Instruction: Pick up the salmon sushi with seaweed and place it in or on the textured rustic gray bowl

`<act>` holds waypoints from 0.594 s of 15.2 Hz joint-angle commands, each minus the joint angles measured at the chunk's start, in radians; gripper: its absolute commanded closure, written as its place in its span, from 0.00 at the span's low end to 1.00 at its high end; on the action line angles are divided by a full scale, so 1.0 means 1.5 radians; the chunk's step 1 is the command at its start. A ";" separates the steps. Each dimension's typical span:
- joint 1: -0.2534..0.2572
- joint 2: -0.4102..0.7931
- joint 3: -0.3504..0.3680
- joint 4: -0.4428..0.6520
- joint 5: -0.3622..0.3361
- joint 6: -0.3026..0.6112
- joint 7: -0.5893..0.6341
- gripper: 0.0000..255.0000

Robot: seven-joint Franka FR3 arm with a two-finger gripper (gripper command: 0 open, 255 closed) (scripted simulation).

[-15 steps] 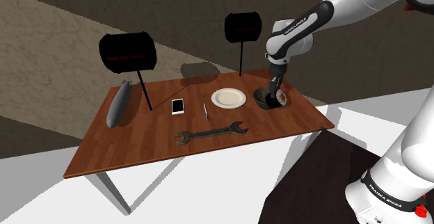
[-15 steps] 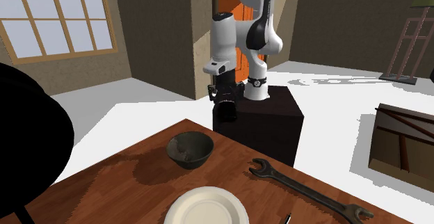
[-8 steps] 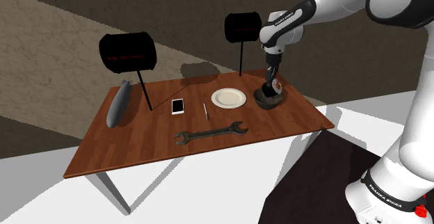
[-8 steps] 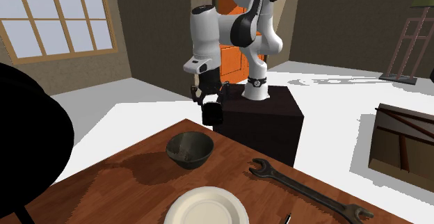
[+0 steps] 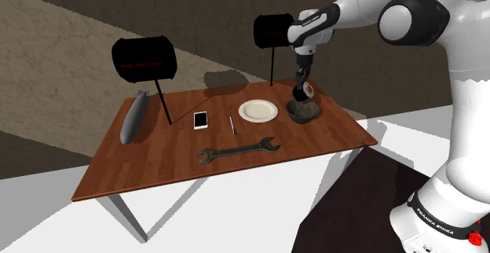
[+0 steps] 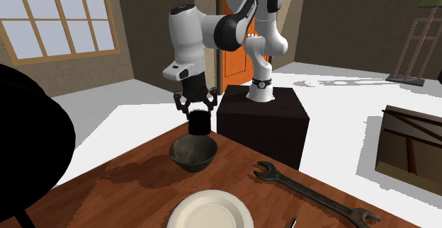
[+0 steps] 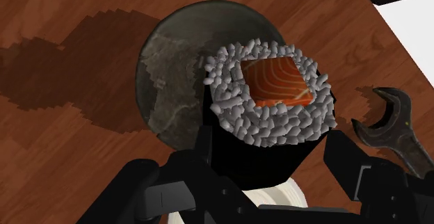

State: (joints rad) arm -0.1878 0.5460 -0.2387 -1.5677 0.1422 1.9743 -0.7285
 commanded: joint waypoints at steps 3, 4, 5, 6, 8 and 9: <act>-0.002 0.017 0.002 -0.007 0.004 0.025 -0.003 1.00; -0.002 0.022 0.003 -0.010 0.006 0.031 -0.004 1.00; -0.003 0.026 0.004 -0.012 0.007 0.038 -0.005 1.00; -0.003 0.030 0.005 -0.015 0.008 0.045 -0.005 1.00; -0.004 0.040 0.006 -0.019 0.010 0.058 -0.007 1.00; -0.004 0.045 0.007 -0.020 0.011 0.064 -0.008 1.00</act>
State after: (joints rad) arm -0.1916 0.6034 -0.2295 -1.5977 0.1571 2.0602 -0.7368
